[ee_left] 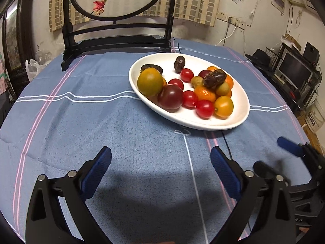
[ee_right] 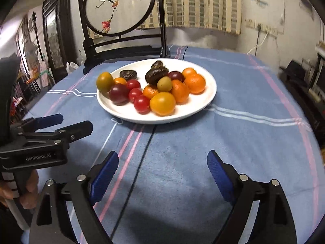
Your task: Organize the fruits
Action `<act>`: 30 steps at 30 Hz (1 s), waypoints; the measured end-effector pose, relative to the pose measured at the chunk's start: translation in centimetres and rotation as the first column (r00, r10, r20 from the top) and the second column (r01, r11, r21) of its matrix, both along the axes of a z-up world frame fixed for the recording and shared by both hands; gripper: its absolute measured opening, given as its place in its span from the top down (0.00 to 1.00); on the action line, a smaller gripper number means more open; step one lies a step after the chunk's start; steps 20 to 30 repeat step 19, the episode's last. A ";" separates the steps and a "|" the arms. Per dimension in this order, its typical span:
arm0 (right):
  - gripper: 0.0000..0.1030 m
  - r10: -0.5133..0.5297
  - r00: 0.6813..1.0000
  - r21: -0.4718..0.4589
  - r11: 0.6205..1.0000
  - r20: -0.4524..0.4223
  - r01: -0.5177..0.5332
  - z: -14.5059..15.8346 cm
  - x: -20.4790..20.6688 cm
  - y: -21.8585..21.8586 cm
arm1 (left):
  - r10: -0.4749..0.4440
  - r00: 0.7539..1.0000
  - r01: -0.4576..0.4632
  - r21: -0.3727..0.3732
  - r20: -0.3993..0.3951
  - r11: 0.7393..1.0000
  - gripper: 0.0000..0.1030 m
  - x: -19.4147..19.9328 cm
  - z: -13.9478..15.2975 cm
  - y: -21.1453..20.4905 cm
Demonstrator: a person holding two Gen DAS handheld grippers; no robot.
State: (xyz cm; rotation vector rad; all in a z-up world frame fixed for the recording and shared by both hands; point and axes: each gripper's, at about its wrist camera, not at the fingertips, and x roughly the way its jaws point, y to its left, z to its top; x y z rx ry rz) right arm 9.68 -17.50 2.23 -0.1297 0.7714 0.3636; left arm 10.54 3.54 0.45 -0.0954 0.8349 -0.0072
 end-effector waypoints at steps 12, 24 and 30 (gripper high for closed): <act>0.11 -0.016 0.999 -0.033 0.999 -0.038 0.015 -0.8 0.6 -0.3 | 0.021 1.000 -0.021 0.019 0.004 1.000 0.06 -0.2 0.0 0.0; 0.11 -0.011 0.999 -0.050 0.999 -0.050 0.009 -1.1 0.5 -0.2 | 0.037 0.999 -0.036 0.009 -0.026 0.999 0.06 0.0 -0.5 0.1; 0.11 -0.011 0.999 -0.050 0.999 -0.050 0.009 -1.1 0.5 -0.2 | 0.037 0.999 -0.036 0.009 -0.026 0.999 0.06 0.0 -0.5 0.1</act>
